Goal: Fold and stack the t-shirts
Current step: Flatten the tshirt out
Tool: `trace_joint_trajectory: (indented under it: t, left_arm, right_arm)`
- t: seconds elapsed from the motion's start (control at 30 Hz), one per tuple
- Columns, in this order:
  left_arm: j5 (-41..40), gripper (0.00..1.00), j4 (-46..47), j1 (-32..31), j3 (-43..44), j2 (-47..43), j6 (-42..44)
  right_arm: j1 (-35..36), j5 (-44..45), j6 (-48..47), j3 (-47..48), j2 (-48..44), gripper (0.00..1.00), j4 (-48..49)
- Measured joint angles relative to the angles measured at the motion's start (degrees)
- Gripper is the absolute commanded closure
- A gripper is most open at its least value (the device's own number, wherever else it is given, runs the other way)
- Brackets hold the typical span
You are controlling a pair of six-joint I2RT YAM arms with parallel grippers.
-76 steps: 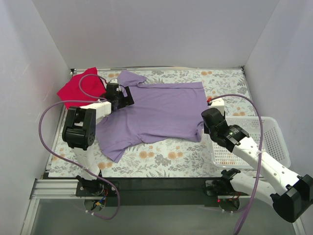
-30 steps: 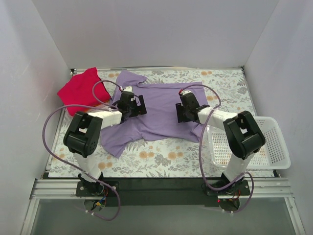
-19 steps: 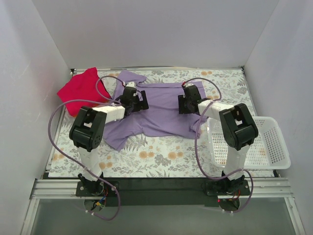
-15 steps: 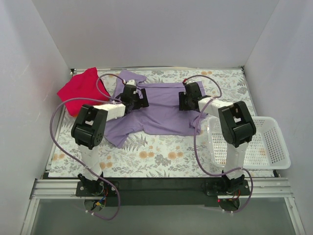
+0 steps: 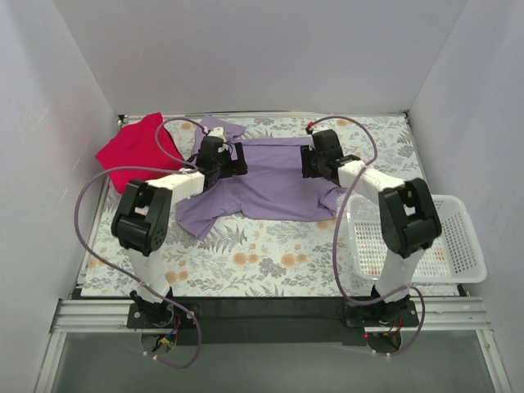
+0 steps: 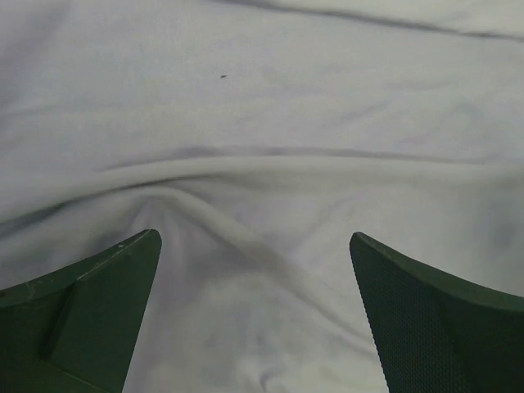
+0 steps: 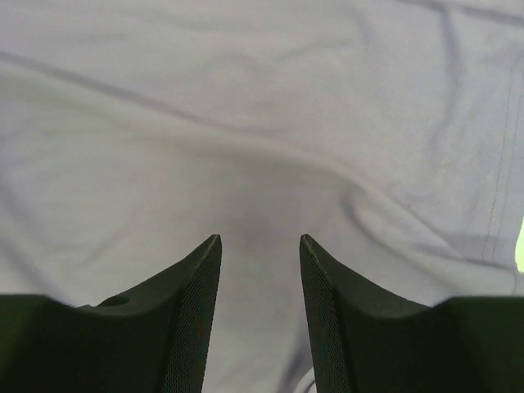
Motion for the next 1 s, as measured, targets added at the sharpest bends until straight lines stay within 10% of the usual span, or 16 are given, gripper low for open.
trace_joint_trajectory:
  t: [0.33, 1.0]
  left_arm:
    - [-2.86, 0.04, 1.20, -0.50, -14.93, -36.48, -3.50]
    - [-19.34, 0.02, -11.21, 0.04, -28.11, -53.53, -9.22]
  right_arm:
    - [21.79, 0.92, -0.20, -9.53, -21.88, 0.62, 4.17]
    - [38.07, -7.85, 1.99, -0.92, 0.70, 0.67, 8.81]
